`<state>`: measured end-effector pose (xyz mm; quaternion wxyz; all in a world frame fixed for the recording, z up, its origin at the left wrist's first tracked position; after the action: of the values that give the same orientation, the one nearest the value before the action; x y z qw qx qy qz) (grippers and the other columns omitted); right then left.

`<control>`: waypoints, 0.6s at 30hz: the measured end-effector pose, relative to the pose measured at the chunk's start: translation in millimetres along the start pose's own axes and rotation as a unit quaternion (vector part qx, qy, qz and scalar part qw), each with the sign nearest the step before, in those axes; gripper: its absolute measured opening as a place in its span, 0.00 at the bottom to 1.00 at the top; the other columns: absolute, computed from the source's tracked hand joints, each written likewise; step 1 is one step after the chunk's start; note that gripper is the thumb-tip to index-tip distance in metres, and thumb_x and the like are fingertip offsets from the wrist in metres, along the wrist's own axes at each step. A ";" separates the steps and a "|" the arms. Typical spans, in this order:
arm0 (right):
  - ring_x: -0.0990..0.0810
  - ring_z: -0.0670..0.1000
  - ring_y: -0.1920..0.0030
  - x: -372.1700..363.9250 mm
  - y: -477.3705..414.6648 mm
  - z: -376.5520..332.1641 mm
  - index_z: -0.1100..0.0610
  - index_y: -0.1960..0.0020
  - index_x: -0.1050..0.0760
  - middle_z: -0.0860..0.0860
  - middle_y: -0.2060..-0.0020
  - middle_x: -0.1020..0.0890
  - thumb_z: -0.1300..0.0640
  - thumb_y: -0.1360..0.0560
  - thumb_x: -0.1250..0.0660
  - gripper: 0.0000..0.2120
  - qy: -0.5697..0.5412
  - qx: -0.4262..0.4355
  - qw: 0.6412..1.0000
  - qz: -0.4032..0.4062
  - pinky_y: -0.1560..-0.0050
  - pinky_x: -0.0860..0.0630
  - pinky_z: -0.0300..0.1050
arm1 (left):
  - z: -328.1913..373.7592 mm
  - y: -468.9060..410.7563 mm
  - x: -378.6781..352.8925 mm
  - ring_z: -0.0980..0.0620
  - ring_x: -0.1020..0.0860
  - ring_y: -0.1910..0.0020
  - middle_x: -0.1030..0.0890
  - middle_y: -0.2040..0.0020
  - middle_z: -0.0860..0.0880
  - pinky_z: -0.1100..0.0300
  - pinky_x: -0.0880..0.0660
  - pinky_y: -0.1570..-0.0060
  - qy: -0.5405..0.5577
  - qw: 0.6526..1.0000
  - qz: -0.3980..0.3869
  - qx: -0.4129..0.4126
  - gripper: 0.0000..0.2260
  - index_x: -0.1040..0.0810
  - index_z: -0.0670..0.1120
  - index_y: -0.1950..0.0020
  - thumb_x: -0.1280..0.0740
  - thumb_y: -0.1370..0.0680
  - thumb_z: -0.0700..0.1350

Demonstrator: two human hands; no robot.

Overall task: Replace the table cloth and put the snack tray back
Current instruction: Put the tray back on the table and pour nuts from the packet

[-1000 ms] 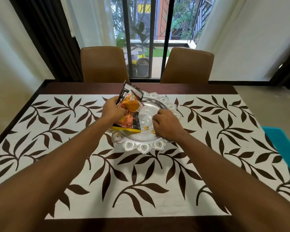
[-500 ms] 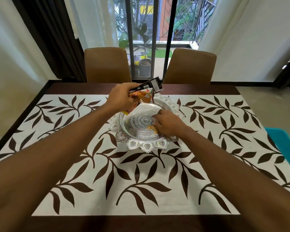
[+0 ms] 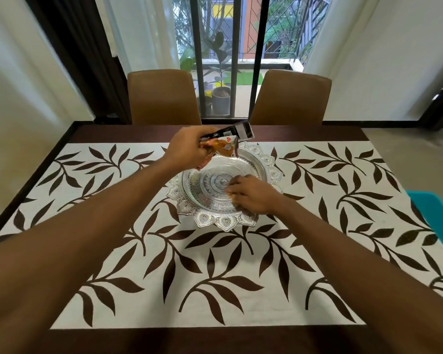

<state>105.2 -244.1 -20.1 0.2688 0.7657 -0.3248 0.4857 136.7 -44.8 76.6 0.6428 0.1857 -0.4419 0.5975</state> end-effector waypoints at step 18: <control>0.27 0.51 0.47 1.0 18.8 -11.4 0.56 0.41 0.20 0.51 0.46 0.23 0.47 0.20 0.49 0.23 0.057 0.052 0.997 0.013 0.46 0.28 0.50 | 13.6 14.0 -54.2 0.43 0.23 0.47 0.19 0.41 0.48 0.51 0.27 0.55 -0.276 0.958 -0.034 -0.073 0.21 0.26 0.56 0.30 0.29 0.23 0.49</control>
<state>84.7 -248.2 -13.0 0.2405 0.7453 -0.2930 0.5485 124.6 -84.9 37.0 0.5273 0.3111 -0.6383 0.4667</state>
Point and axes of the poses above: each hand's wrist, its own y-axis away from the middle knuckle, its own x-axis out of the back of the hand, z = x × y, the point moved 3 cm from there along -y, towards the middle knuckle
